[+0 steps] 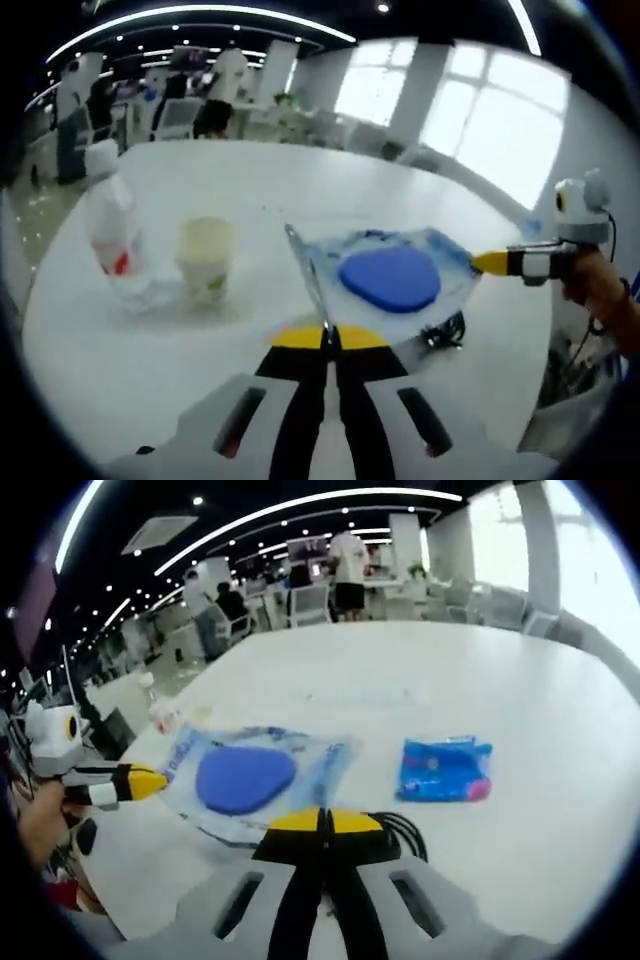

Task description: Arrange the tabletop items into an orderly group along one side of the table until the central work area is clear of visible clutter.

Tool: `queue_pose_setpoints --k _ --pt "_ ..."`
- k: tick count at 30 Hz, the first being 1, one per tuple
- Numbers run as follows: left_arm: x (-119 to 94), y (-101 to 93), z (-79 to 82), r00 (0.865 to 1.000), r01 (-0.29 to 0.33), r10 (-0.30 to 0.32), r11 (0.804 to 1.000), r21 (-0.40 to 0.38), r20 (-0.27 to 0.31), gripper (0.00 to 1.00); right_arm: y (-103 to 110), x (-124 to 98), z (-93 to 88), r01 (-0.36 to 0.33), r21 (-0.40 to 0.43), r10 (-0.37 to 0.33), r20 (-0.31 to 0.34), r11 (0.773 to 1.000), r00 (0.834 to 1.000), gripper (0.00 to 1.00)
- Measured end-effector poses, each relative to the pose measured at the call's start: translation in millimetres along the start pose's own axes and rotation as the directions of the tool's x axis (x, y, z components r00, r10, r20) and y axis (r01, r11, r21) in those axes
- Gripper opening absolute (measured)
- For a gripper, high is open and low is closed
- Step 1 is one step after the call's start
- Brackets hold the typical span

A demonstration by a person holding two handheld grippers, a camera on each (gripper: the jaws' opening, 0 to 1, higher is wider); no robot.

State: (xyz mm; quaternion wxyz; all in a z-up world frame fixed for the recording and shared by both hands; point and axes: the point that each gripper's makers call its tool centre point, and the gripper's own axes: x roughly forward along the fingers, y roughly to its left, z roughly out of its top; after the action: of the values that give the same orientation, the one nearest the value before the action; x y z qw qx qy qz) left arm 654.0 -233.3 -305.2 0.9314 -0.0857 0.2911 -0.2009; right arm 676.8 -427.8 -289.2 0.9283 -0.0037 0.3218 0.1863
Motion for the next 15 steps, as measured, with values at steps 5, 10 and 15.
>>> queue_pose_setpoints --k 5,10,15 --pt "19.8 10.3 2.9 1.000 -0.024 0.025 1.000 -0.016 0.008 0.00 -6.5 20.6 2.4 0.003 -0.041 -0.004 -0.025 0.999 1.000 0.01" --pt "39.2 17.2 3.8 0.999 -0.043 0.044 0.999 -0.024 0.018 0.00 -16.2 41.4 6.2 0.012 -0.070 -0.015 -0.030 0.997 0.999 0.01" --pt "58.2 26.0 4.2 0.999 -0.051 0.051 0.998 -0.040 0.016 0.00 -24.5 59.6 8.4 0.014 -0.068 -0.016 -0.032 0.998 0.999 0.01"
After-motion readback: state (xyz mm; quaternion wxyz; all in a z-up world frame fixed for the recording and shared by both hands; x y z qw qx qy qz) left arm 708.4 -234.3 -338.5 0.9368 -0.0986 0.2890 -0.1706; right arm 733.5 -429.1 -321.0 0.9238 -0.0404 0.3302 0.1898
